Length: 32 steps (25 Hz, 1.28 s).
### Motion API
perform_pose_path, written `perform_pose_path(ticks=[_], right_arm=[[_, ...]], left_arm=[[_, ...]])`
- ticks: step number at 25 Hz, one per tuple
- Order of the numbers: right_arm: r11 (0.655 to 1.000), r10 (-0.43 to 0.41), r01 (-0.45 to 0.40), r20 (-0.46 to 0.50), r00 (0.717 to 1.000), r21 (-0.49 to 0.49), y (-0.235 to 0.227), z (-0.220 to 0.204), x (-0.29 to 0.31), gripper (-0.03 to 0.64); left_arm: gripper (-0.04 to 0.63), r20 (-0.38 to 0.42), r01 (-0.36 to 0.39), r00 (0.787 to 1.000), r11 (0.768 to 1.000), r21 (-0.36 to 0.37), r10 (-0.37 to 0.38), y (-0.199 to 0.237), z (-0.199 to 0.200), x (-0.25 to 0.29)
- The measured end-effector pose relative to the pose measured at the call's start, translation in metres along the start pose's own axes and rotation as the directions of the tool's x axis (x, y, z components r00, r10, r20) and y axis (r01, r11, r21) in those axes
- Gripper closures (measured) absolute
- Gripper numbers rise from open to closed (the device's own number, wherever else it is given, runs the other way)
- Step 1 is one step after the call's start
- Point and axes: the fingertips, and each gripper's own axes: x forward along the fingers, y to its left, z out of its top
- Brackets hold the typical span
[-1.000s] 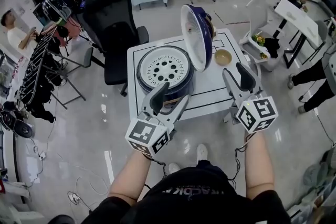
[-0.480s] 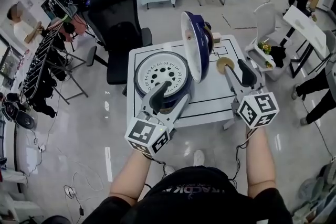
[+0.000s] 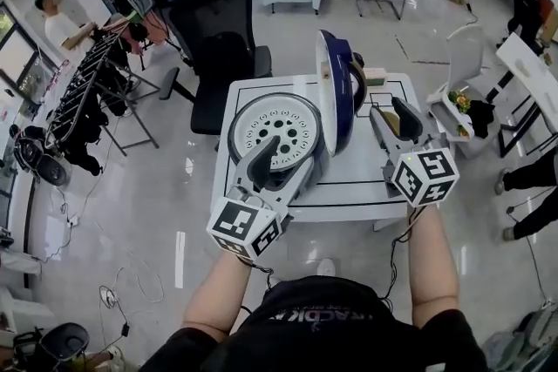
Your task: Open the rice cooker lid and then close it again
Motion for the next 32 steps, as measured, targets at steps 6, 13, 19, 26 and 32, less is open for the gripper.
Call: perform_pose_path(ticks=[6,13,19,26,32], right_arm=[[0.998,0.054,-0.054,-0.017,0.998,0.014,-0.001,-0.008,0.026,0.420],[0.995,0.097,-0.097,-0.044,0.994,0.009,-0.002,-0.018,0.052,0.420],[0.993,0.118,-0.118,-0.058,0.991,-0.003,-0.002,-0.022,0.069,0.420],[0.993,0.113,-0.114,-0.065,0.992,-0.021,-0.004,-0.026,0.081,0.420],[0.994,0.086,-0.090,-0.063,0.994,-0.060,-0.006,-0.026,0.084,0.420]], left_arm=[[0.327,-0.008,-0.058,0.998,0.998,0.012,0.058,0.007,0.002,0.001],[0.327,-0.009,-0.102,0.995,0.995,0.015,0.102,0.014,0.001,0.008],[0.328,-0.018,-0.130,0.991,0.991,0.016,0.131,0.017,0.000,0.010],[0.328,-0.026,-0.142,0.989,0.990,0.019,0.143,0.018,-0.001,0.017],[0.328,-0.035,-0.138,0.990,0.990,0.028,0.139,0.019,-0.001,0.020]])
